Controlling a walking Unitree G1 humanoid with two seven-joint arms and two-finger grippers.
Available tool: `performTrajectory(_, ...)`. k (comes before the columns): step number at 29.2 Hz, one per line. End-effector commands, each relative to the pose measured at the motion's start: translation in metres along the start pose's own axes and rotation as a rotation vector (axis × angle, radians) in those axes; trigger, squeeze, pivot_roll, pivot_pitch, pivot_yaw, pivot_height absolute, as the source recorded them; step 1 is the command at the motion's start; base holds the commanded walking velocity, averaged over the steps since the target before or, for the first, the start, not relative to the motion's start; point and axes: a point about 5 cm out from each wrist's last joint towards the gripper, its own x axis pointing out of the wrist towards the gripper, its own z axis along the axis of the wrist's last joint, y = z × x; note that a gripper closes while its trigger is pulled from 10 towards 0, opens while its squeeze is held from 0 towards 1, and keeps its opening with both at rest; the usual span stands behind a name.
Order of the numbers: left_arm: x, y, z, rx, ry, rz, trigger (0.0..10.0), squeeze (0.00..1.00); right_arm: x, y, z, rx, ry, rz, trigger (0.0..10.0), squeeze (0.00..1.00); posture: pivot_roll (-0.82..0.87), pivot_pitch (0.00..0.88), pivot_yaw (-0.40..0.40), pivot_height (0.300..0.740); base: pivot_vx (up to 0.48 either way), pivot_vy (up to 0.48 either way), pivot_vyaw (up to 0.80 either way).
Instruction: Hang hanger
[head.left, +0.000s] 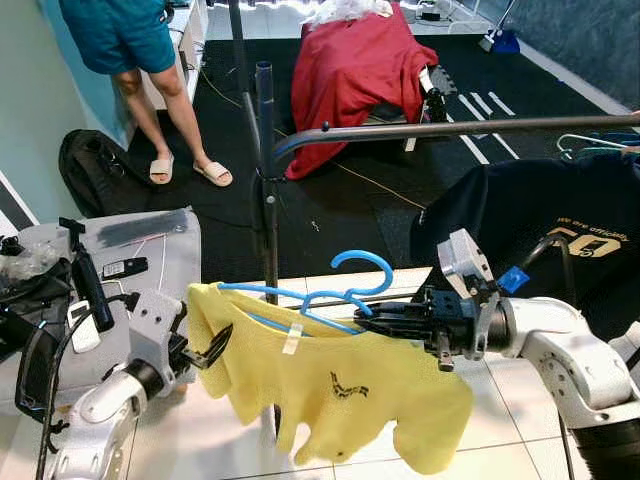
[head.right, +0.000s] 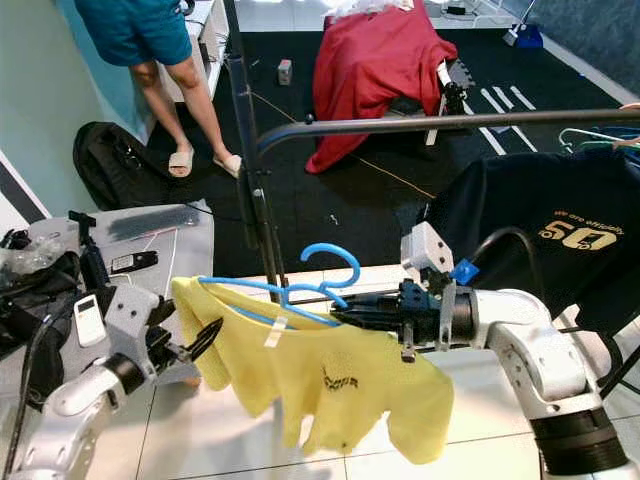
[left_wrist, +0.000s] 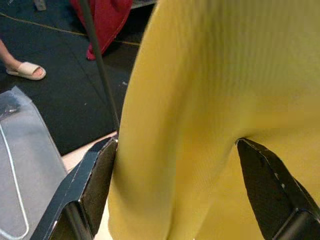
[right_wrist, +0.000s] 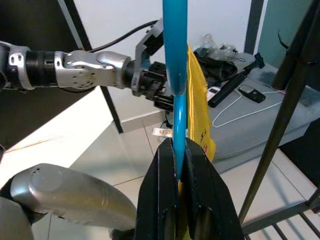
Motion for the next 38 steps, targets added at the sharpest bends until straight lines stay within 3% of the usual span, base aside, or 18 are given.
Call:
performTrajectory(1, -0.001, -0.001, -0.005, -0.018, 0.006, 0.003, 10.0, 0.0, 0.002, 0.004, 0.005, -0.015, -0.013, 0.037, 10.0, 0.0, -0.09, 0.118, -0.004, 0.74, 0.0, 0.0, 0.0)
performTrajectory(8, 0.006, -0.002, 0.005, -0.013, -0.044, -0.032, 10.0, 0.0, -0.001, 0.005, 0.0, -0.002, 0.017, 0.037, 10.0, 0.0, -0.09, 0.119, -0.005, 0.74, 0.0, 0.0, 0.0)
performTrajectory(9, 0.006, -0.002, 0.007, -0.011, -0.05, -0.044, 8.6, 0.0, -0.001, 0.005, -0.001, -0.001, 0.022, 0.034, 10.0, 0.0, -0.09, 0.118, -0.005, 0.74, 0.0, 0.0, 0.0)
performTrajectory(10, 0.006, -0.002, 0.007, -0.011, -0.053, -0.05, 2.8, 0.0, -0.001, 0.004, -0.001, -0.002, 0.024, 0.029, 10.0, 0.0, -0.09, 0.115, -0.005, 0.74, 0.0, 0.0, 0.0)
performTrajectory(11, 0.006, -0.002, 0.007, -0.011, -0.053, -0.05, 2.8, 0.0, -0.001, 0.004, -0.001, -0.002, 0.024, 0.029, 10.0, 0.0, -0.09, 0.115, -0.005, 0.74, 0.0, 0.0, 0.0)
performTrajectory(12, 0.006, -0.003, 0.007, -0.007, -0.052, -0.056, 0.6, 0.0, -0.001, 0.003, -0.001, -0.004, 0.023, 0.024, 10.0, 0.0, -0.09, 0.115, -0.005, 0.74, 0.0, 0.0, 0.0)
performTrajectory(14, 0.006, -0.003, 0.007, -0.007, -0.052, -0.056, 0.6, 0.0, -0.001, 0.003, -0.001, -0.004, 0.023, 0.024, 10.0, 0.0, -0.09, 0.115, -0.005, 0.74, 0.0, 0.0, 0.0)
performTrajectory(15, 0.006, -0.002, 0.007, 0.008, -0.048, -0.056, 10.0, 0.0, -0.002, 0.003, -0.001, -0.005, 0.024, 0.022, 10.0, 0.0, -0.09, 0.112, -0.006, 0.74, 0.0, 0.0, 0.0)
performTrajectory(21, 0.005, -0.004, 0.007, 0.022, -0.051, -0.075, 10.0, 0.0, -0.003, 0.001, -0.002, -0.007, 0.029, 0.013, 10.0, 0.0, -0.09, 0.102, -0.01, 0.74, 0.0, 0.0, 0.0)
performTrajectory(22, 0.005, -0.004, 0.008, 0.016, -0.056, -0.084, 8.8, 0.0, -0.004, 0.001, -0.002, -0.008, 0.031, 0.01, 10.0, 0.0, -0.09, 0.1, -0.01, 0.74, 0.0, 0.0, 0.0)
performTrajectory(24, 0.005, -0.004, 0.008, 0.016, -0.056, -0.084, 8.8, 0.0, -0.004, 0.001, -0.002, -0.008, 0.031, 0.01, 10.0, 0.0, -0.09, 0.1, -0.01, 0.74, 0.0, 0.0, 0.0)
performTrajectory(25, 0.005, -0.006, 0.007, -0.006, -0.058, -0.105, 0.0, 0.0, -0.004, 0.0, -0.003, -0.01, 0.034, 0.005, 10.0, 0.0, -0.09, 0.098, -0.011, 0.74, 0.0, 0.0, 0.0)
performTrajectory(29, 0.005, -0.01, 0.009, -0.067, -0.08, -0.135, 0.0, 0.0, -0.005, -0.004, -0.003, -0.023, 0.038, -0.028, 10.0, 0.0, -0.09, 0.092, -0.009, 0.74, 0.0, 0.0, 0.0)
performTrajectory(32, 0.003, -0.009, 0.01, -0.066, -0.085, -0.142, 0.0, 0.0, -0.006, -0.005, -0.003, -0.024, 0.033, -0.046, 10.0, 0.0, -0.09, 0.091, -0.009, 0.74, 0.0, 0.0, 0.0)
performTrajectory(38, 0.0, 0.007, 0.012, -0.053, -0.101, -0.039, 0.0, 0.0, -0.007, 0.002, -0.007, -0.001, 0.038, -0.028, 10.0, 0.0, -0.09, 0.092, -0.009, 0.74, 0.0, 0.0, 0.0)
